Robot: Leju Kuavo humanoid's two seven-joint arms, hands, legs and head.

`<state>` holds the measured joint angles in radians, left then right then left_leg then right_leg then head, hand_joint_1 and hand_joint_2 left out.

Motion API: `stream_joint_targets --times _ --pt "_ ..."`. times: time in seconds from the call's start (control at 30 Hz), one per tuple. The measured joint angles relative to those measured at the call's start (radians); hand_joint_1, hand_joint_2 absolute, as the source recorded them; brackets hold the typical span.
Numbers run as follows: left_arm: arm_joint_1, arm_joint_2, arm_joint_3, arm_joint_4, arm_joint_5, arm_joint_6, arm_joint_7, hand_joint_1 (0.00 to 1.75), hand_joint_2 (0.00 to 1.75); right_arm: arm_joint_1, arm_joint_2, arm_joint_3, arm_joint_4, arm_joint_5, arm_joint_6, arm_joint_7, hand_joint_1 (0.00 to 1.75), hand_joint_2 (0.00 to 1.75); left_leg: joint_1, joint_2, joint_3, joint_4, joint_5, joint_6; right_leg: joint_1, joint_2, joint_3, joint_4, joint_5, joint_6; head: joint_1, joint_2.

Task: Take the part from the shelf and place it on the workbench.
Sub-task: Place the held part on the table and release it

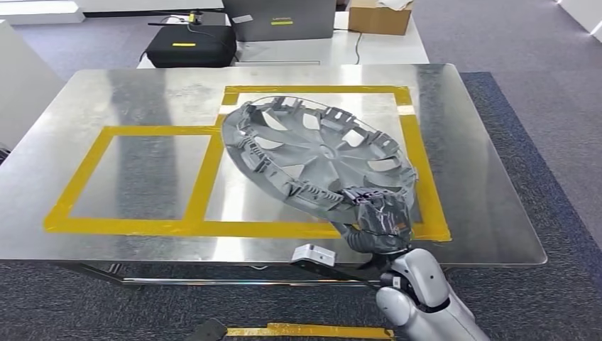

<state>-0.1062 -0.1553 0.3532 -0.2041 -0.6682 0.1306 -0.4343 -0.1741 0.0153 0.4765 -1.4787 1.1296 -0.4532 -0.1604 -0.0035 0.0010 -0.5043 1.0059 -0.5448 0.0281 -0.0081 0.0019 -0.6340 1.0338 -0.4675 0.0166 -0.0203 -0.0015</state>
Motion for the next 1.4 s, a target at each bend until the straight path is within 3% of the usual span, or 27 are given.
stream_joint_targets --times 0.2,0.37,0.5,0.63,0.67,0.8,1.4 --pt "-0.007 0.001 -0.009 0.0 -0.023 -0.007 0.011 0.0 1.75 -0.11 -0.004 0.041 0.114 0.08 0.045 0.056 1.75 1.75 0.001 0.001 0.003 -0.008 0.002 -0.003 0.004 0.0 0.0 0.001 -0.003 -0.008 0.0 0.0" --pt "-0.018 0.0 -0.022 -0.002 -0.044 -0.017 0.036 0.0 1.75 -0.223 0.0 0.104 0.267 0.159 0.092 0.093 1.75 1.75 0.003 0.0 0.003 -0.009 0.004 -0.022 0.005 -0.004 0.002 0.001 -0.002 -0.01 0.001 0.0" --pt "-0.025 0.0 -0.033 -0.003 -0.074 -0.019 0.072 0.0 1.75 -0.304 0.02 0.154 0.39 0.214 0.123 0.117 1.75 1.75 0.003 0.0 0.003 -0.008 0.005 -0.024 0.005 -0.004 0.004 0.0 0.001 -0.011 0.001 0.0" --pt "-0.037 0.0 -0.05 -0.007 -0.1 -0.007 0.107 0.0 1.75 -0.369 0.055 0.196 0.527 0.249 0.124 0.146 0.0 0.0 0.002 0.0 0.003 -0.006 0.006 -0.025 0.004 -0.004 0.006 -0.001 0.003 -0.009 0.001 0.0" --pt "-0.038 0.0 -0.053 -0.008 -0.104 -0.002 0.112 0.0 1.75 -0.38 0.062 0.202 0.554 0.253 0.117 0.153 0.0 0.0 0.002 0.0 0.003 -0.006 0.006 -0.025 0.004 -0.004 0.006 -0.001 0.004 -0.009 0.001 0.0" --pt "-0.041 -0.001 -0.057 -0.01 -0.112 0.017 0.125 0.0 0.0 -0.408 0.079 0.211 0.632 0.257 0.091 0.185 0.0 0.0 0.001 0.0 0.004 -0.005 0.006 -0.025 0.003 -0.004 0.007 -0.002 0.004 -0.008 0.001 0.0" --pt "-0.032 0.0 -0.053 -0.011 -0.097 0.059 0.121 0.0 0.0 -0.378 0.064 0.136 0.64 0.253 0.08 0.241 0.0 0.0 0.0 0.0 0.004 -0.004 0.006 -0.024 0.002 -0.004 0.007 -0.003 0.005 -0.007 0.001 0.0"
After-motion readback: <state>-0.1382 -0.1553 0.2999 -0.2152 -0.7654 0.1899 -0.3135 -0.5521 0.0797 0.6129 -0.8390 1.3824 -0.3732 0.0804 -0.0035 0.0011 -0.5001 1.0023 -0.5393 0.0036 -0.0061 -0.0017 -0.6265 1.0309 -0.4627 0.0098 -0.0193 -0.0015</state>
